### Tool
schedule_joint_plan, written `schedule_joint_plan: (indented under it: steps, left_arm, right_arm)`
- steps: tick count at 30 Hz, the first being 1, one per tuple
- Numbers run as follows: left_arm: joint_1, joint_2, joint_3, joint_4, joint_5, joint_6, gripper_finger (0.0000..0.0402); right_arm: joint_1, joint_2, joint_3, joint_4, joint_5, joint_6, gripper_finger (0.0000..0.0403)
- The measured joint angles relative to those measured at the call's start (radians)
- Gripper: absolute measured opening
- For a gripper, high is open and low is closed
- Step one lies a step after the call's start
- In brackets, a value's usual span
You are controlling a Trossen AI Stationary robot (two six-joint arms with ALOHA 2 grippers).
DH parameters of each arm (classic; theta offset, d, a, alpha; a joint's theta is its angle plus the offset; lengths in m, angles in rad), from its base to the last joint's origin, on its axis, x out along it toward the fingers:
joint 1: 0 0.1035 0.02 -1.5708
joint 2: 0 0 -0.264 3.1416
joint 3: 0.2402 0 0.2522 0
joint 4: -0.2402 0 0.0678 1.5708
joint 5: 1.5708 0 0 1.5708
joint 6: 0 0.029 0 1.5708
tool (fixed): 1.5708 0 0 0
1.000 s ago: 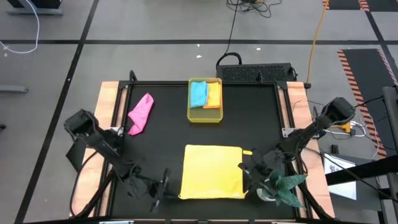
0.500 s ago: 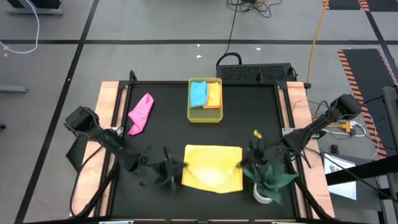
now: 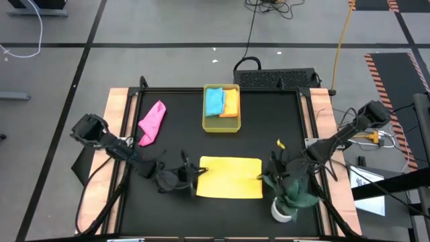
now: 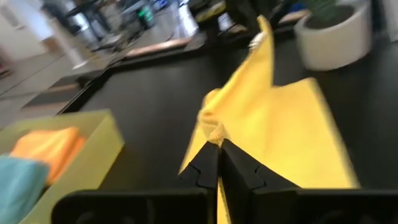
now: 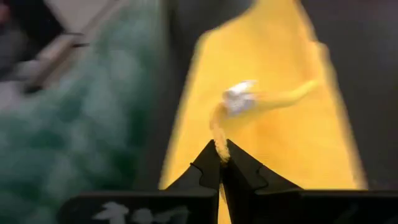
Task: Fold microfiber towels
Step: Fold the yellow towel
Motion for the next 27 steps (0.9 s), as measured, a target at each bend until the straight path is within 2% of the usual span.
schedule_joint_plan:
  steps: [6,10,13,21,24,27]
  left_arm:
    - [-0.060,0.000,0.000,0.107,0.040,0.069,0.0012]
    - [-0.081,0.000,0.000,0.148,0.041,0.081,0.0017]
    - [-0.083,0.000,0.001,0.163,0.032,0.076,0.0006]
    - [-0.083,0.000,0.001,0.162,-0.154,0.057,0.0017]
    - [-0.083,0.000,0.001,0.161,-0.208,0.048,0.0011]
    - [-0.077,0.000,0.001,0.154,-0.214,0.026,0.0004]
  right_arm:
    - [0.056,0.001,-0.001,0.193,-0.191,-0.089,0.0000]
    - [0.070,0.000,-0.001,0.242,-0.202,-0.101,0.0000]
    - [0.059,0.000,-0.001,0.210,-0.153,-0.079,0.0000]
    - [-0.009,0.001,-0.001,0.144,0.097,-0.056,0.0000]
    - [-0.040,0.001,-0.001,0.142,0.116,-0.048,0.0000]
    - [-0.057,0.000,-0.001,0.097,0.116,-0.018,0.0000]
